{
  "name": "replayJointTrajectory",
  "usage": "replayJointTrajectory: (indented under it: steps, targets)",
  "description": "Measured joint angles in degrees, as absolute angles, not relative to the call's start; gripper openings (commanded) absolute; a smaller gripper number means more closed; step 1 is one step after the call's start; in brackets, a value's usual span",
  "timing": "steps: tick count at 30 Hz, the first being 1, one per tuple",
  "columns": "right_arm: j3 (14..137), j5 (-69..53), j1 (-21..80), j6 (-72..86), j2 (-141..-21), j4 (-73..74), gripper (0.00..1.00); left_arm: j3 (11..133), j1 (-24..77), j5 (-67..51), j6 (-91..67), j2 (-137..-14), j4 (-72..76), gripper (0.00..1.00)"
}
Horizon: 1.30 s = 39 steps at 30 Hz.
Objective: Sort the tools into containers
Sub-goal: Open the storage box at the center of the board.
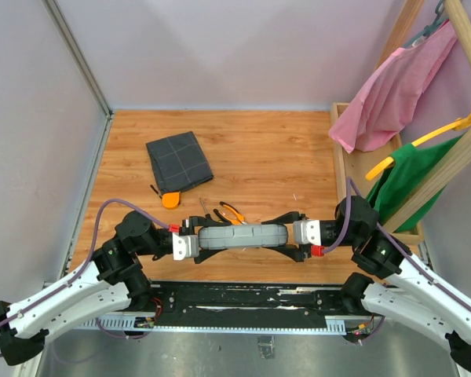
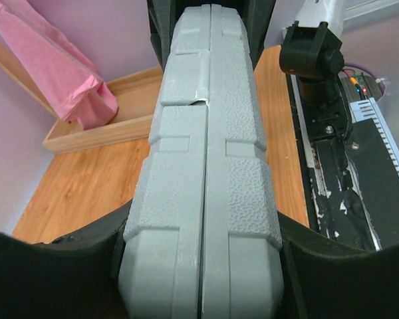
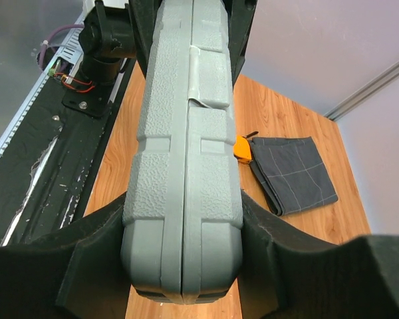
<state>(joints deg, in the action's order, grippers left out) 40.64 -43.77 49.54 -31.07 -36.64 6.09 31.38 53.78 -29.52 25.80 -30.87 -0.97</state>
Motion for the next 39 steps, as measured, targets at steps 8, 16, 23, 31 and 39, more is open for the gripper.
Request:
replayJointTrajectory:
  steps: [8,16,23,31,39]
  targets:
    - [40.3,-43.6,49.5,-30.6,-36.5,5.5,0.49,31.4,53.8,-29.1,25.8,-30.2,-1.2,0.01]
    - [38.3,-39.2,49.5,-30.1,-33.5,5.3,0.88,31.4,54.0,-25.0,25.9,-30.2,-3.0,0.01]
    - [38.3,-34.1,49.5,-26.7,-29.8,6.3,0.99,31.4,54.0,-21.4,25.6,-30.4,-3.6,0.01]
    - [42.4,-25.4,49.5,-13.2,-33.0,13.9,0.99,31.4,54.0,-17.4,24.0,-32.1,-3.7,0.01]
    - [44.2,-21.7,49.5,-1.6,-34.9,18.0,0.99,31.8,54.2,-14.0,19.3,-34.5,-5.0,0.0]
